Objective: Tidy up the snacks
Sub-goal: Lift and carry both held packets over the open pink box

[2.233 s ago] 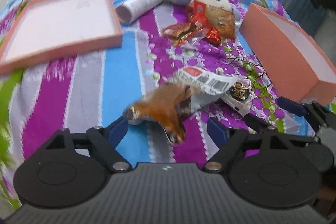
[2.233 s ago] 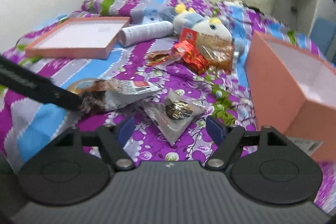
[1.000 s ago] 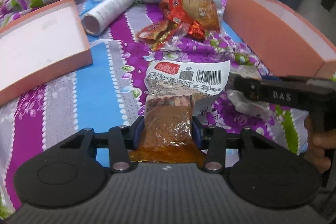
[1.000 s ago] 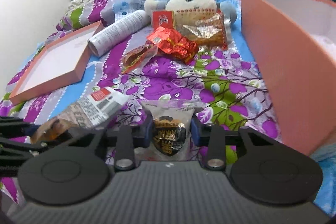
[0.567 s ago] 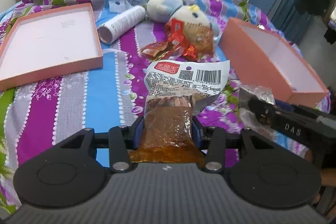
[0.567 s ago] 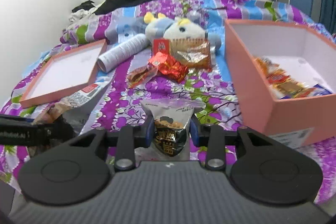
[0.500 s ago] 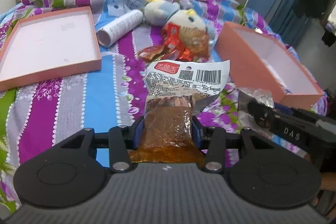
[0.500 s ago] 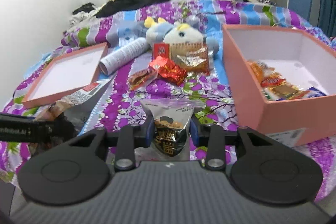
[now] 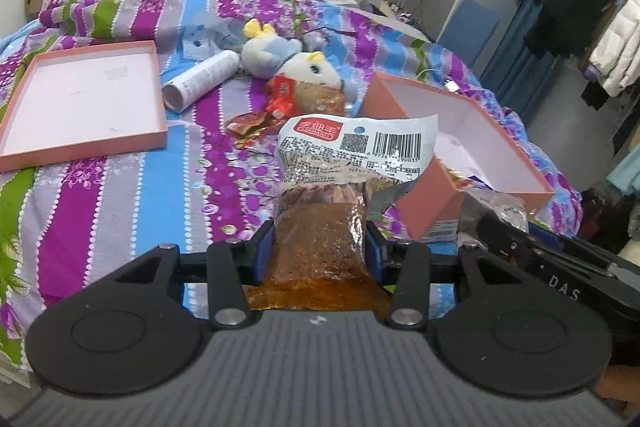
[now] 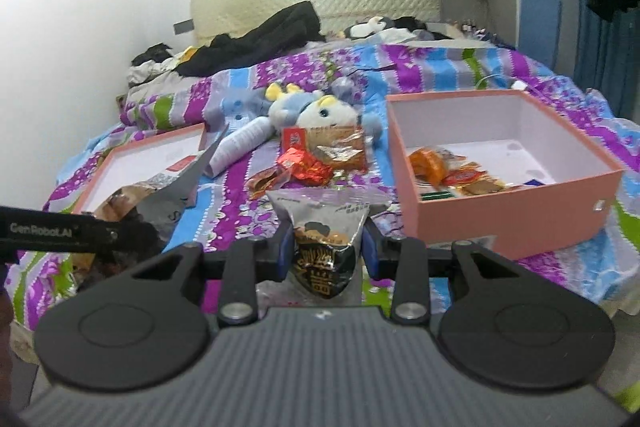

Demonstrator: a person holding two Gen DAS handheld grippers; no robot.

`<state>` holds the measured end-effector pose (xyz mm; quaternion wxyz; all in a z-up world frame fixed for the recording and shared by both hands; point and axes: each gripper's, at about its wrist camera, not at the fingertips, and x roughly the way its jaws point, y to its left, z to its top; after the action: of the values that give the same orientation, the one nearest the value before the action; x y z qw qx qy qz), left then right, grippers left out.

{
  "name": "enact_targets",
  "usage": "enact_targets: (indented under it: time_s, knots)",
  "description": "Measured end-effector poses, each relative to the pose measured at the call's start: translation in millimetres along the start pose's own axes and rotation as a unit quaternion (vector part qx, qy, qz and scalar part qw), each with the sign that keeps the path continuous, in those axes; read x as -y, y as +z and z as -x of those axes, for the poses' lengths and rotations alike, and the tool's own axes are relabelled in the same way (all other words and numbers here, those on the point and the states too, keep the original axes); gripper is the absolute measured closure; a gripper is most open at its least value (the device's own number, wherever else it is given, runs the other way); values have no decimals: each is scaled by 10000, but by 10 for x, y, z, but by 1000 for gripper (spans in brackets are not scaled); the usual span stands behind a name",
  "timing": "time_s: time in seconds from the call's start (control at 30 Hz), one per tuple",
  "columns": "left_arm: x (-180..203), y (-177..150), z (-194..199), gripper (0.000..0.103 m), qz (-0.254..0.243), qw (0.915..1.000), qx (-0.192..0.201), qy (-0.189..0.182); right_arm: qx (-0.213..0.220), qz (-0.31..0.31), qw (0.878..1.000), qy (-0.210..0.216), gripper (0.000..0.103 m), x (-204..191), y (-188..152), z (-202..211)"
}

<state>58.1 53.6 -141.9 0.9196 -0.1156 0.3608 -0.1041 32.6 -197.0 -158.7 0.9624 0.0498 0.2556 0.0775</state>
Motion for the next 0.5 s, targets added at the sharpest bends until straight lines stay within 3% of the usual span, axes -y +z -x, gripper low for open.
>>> enact_targets:
  time_s: [0.27, 0.5]
  knots:
    - [356, -109, 83, 52, -113, 9992, -68, -379, 63, -120, 9994, -324, 65, 213, -55, 386]
    - [622, -180, -96, 52, -211, 9975, -299, -607, 25, -300, 9979, -575, 65, 455, -100, 492]
